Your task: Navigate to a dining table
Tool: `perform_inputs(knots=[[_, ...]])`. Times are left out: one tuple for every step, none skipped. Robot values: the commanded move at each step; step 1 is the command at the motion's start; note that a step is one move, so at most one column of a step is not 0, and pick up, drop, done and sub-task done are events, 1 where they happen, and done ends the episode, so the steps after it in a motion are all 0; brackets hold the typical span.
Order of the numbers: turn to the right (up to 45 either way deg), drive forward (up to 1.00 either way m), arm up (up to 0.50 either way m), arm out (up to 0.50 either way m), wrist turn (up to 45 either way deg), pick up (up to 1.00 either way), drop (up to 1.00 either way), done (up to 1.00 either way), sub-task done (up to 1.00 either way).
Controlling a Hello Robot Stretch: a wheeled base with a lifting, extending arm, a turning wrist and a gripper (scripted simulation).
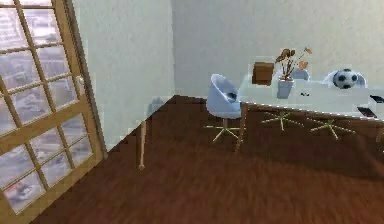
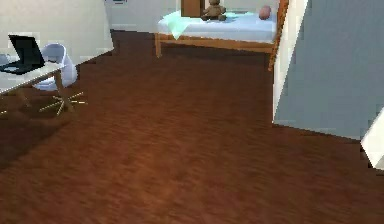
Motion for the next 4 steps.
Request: perform_inputs(knots=[[0.0,0.15,0.00,0.00,0.0,0.00,0.00,0.00,0.00],[15.0,0.00,0.00,0.00,0.0,0.00,0.00,0.00,0.00],[3.0,0.00,0.00,0.00,0.0,0.00,0.00,0.00,0.00],[0.0,0.50,0.00,0.00,0.0,0.00,0.00,0.00,0.00]])
